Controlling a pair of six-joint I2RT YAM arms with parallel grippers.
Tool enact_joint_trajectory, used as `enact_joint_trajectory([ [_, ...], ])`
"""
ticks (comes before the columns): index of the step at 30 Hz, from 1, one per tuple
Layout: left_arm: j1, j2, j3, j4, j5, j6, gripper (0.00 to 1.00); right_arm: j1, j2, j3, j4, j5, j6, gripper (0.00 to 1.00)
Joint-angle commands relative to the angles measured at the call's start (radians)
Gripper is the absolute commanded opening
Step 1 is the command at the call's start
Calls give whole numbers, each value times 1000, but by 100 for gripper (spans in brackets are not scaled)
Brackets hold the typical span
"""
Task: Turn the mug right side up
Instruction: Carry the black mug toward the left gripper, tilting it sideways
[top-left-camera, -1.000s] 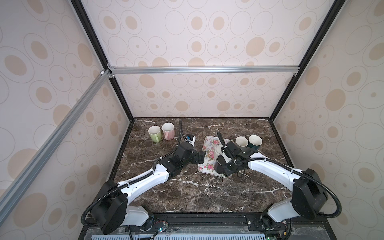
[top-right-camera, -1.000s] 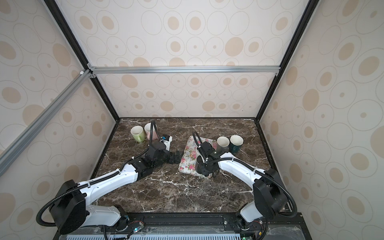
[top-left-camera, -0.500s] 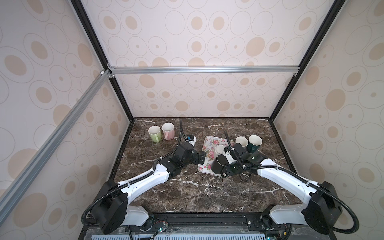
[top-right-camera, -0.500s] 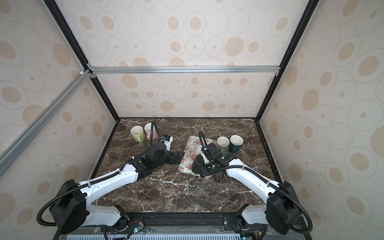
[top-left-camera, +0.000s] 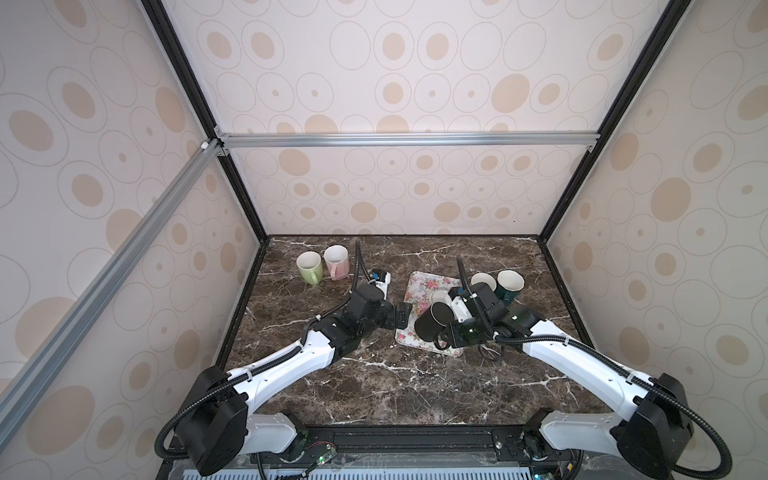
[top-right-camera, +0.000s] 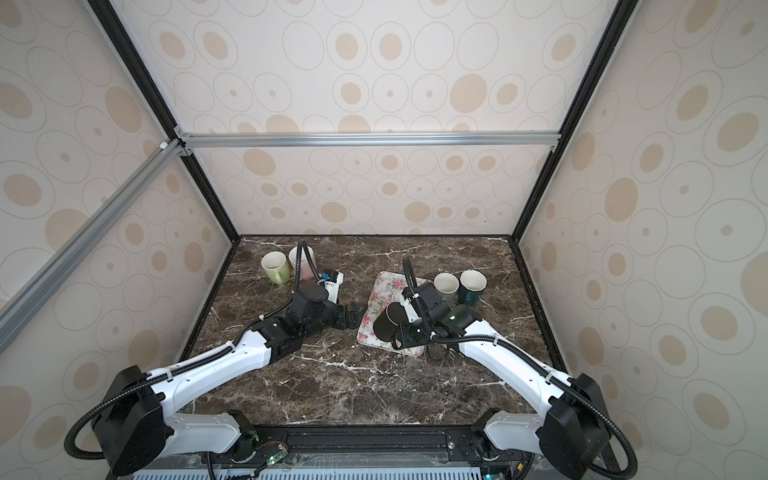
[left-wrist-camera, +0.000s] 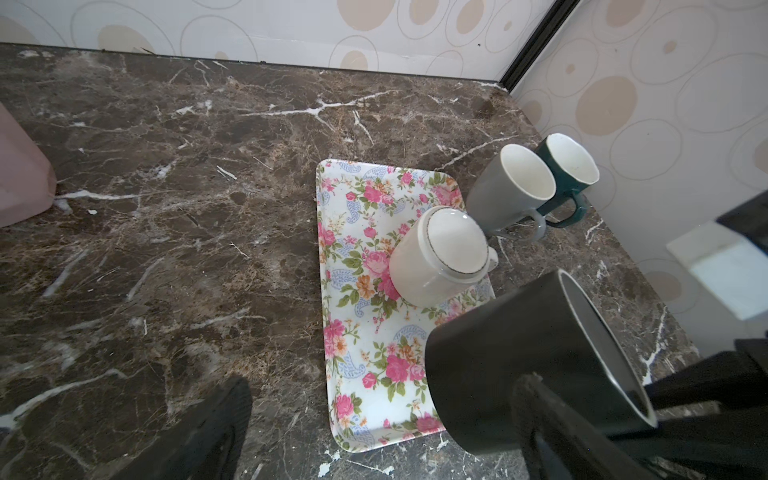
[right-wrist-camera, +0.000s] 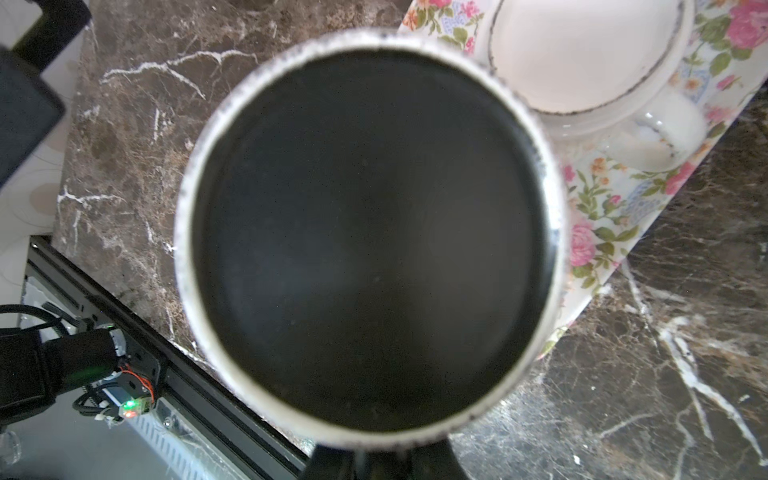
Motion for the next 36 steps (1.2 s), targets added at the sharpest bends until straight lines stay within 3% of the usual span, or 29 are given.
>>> enact_joint_trajectory([
  [1,-3,-41,-11,34,15,-1,98,-6,-46,65,89,-37,26,0],
  [18,-3,-146,-121,177,83,-43,98,-64,-35,159,147,-114,121,0],
  [29,-3,-107,-218,502,313,-193,98,-77,-116,123,236,-112,168,0],
  [36,-5,-121,-228,502,290,-190,98,-78,-131,88,290,-119,192,0],
])
